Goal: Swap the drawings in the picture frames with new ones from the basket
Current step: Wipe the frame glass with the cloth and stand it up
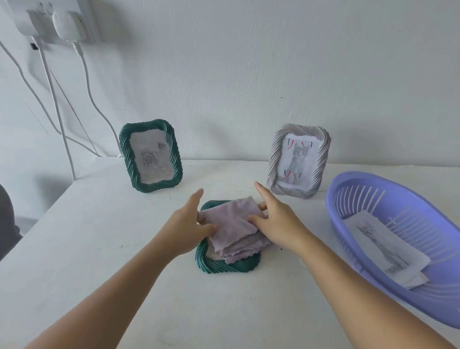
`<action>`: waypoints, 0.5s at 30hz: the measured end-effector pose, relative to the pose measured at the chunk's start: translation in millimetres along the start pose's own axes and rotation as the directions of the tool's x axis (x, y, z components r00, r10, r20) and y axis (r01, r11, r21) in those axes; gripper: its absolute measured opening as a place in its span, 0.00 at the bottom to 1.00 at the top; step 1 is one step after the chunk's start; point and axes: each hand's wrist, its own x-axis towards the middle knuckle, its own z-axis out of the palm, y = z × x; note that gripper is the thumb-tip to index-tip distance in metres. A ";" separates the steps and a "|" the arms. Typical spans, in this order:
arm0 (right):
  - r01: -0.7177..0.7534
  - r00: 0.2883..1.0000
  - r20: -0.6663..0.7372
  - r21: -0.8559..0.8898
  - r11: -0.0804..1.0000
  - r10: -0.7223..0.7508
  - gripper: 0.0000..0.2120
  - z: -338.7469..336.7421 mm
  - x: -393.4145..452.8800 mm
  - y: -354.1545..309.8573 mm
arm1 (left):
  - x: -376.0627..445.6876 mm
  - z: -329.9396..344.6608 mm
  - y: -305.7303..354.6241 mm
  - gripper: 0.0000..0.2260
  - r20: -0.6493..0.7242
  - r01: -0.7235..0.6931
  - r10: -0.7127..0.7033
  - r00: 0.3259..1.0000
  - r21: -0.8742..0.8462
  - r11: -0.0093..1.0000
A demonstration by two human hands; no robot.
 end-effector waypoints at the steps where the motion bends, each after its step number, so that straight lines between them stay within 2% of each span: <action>1: 0.009 1.000 -0.011 -0.081 0.997 -0.010 0.39 2.2 2.6 1.2 | 2.0 3.0 -0.3 0.41 0.000 -0.033 0.033 0.999 0.080 0.996; 4: 0.029 0.994 -0.085 -0.395 0.918 -0.069 0.34 7.7 8.1 3.9 | 8.1 6.0 -10.5 0.41 -0.028 -0.078 0.091 0.995 0.290 0.954; 6: 0.072 0.973 -0.161 -0.475 0.877 -0.167 0.28 10.9 8.3 1.6 | 9.9 0.8 -22.3 0.44 -0.037 -0.081 0.103 0.994 0.380 0.921; 8: 0.175 0.938 -0.186 -0.477 0.861 -0.293 0.23 15.8 8.1 -2.6 | 8.7 -9.0 -35.5 0.47 0.038 -0.120 0.114 0.993 0.412 0.903; 11: 0.270 0.931 -0.091 -0.482 0.834 -0.354 0.19 28.2 8.2 -8.3 | 4.6 -18.2 -54.1 0.51 0.197 -0.175 0.090 0.976 0.468 0.866; 15: 0.265 0.953 0.041 -0.589 0.764 -0.299 0.22 44.8 8.0 -2.4 | 4.9 -17.1 -67.2 0.51 0.243 -0.186 0.067 0.968 0.508 0.841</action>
